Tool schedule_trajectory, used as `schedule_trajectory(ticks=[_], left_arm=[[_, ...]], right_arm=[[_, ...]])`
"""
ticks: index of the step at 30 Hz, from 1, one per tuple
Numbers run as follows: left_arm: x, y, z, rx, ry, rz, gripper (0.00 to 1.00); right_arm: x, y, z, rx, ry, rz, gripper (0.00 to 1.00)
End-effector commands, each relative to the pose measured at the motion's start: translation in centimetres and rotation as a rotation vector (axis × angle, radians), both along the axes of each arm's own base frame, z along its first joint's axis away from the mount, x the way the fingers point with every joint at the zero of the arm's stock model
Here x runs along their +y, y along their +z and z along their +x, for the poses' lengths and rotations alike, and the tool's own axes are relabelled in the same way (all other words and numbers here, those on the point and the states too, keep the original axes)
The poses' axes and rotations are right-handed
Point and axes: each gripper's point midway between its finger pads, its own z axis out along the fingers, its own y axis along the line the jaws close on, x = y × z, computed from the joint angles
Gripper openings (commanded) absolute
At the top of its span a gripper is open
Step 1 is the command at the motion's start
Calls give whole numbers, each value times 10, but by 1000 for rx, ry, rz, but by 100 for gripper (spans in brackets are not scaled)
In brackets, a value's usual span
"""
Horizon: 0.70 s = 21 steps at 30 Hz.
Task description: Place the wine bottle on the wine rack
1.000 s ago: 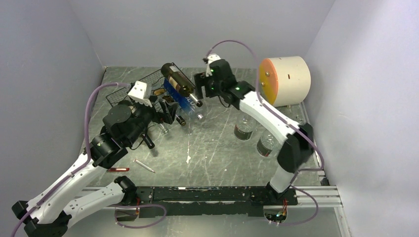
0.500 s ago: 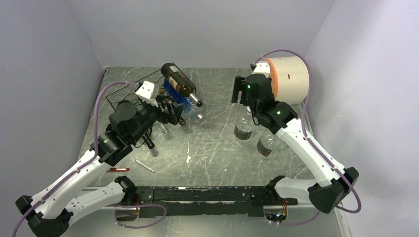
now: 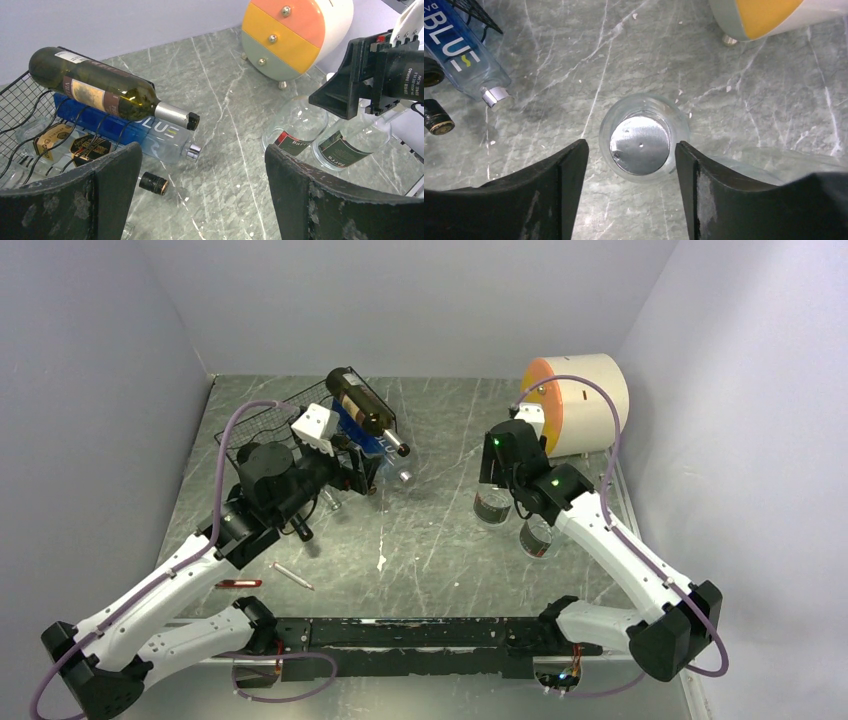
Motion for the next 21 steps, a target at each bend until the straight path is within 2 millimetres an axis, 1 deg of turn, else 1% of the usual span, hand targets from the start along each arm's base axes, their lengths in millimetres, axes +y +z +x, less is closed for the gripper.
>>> schedule_trajectory(ticks=[1,6,10,12,13,16,21], left_arm=[[-7,22,-3,-55,-43,-33,96],[-5,21,0,-54,-26,-28,96],[-3,19,2,-46,-9,-19,96],[-2,19,3,-44,-5,-16,96],[-3,18,2,-43,-6,-15,96],[-2,18,3,-42,0,-16,96],[1,16,4,-31,19,-14,96]], right_arm=[[1,2,4,-14,-21,23,62],[0,-3,8,2,-29,-6,48],[7,-6,11,14,-2,-3,24],[13,-6,14,11,20,14,14],[16,-5,15,5,34,26,11],[32,1,22,-18,84,76,5],[58,18,44,-91,134,156,0]])
